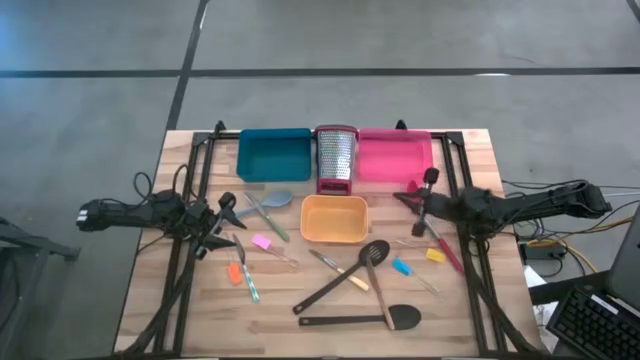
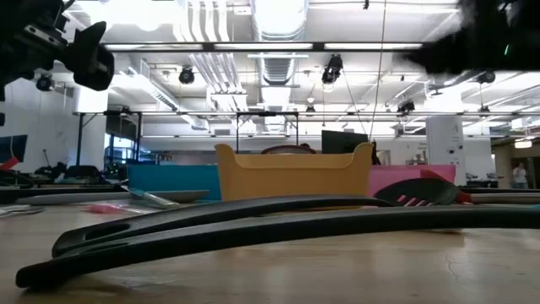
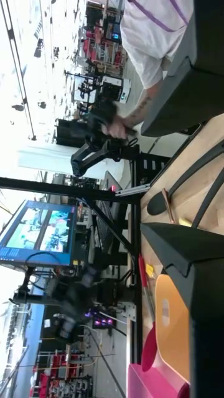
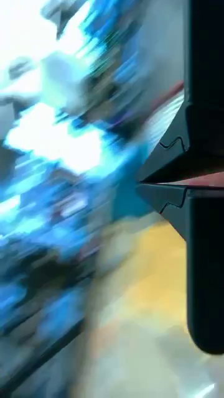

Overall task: Pick & Place Kitchen Items
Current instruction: Put the bronze table knife into the blue bin

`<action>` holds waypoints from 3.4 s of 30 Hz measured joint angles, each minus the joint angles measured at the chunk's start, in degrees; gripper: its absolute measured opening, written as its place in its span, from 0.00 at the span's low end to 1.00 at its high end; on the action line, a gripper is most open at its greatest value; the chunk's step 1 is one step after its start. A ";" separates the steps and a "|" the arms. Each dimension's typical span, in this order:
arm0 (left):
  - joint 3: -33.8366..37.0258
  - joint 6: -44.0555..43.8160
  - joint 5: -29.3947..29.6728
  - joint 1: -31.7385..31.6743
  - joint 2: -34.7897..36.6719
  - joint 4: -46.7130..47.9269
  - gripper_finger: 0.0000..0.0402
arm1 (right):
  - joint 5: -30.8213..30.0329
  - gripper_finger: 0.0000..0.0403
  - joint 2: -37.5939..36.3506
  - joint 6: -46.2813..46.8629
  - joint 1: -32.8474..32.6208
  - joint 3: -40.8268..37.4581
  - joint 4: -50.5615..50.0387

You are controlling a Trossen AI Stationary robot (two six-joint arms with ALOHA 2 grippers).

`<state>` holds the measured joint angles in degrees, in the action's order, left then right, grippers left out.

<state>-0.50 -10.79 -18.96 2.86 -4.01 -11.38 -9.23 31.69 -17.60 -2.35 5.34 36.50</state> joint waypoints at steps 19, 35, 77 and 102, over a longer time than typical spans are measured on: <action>0.01 -0.15 -0.01 0.00 0.00 0.42 0.61 | 47.94 0.02 12.60 3.55 -3.89 18.34 26.08; 0.00 -0.15 -0.01 -0.01 0.01 0.82 0.61 | 10.27 0.02 42.32 2.34 -3.91 51.70 -11.07; 0.01 -0.15 -0.02 -0.01 -0.79 2.49 0.61 | 12.08 0.02 58.82 22.69 -7.59 67.83 -35.93; -0.02 -0.15 -0.02 0.02 -0.83 2.49 0.61 | -4.23 0.02 59.18 77.86 -27.68 68.22 -84.22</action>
<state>-0.51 -10.94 -18.98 2.87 -4.84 -8.88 -13.46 90.87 60.26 -30.03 73.56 -47.72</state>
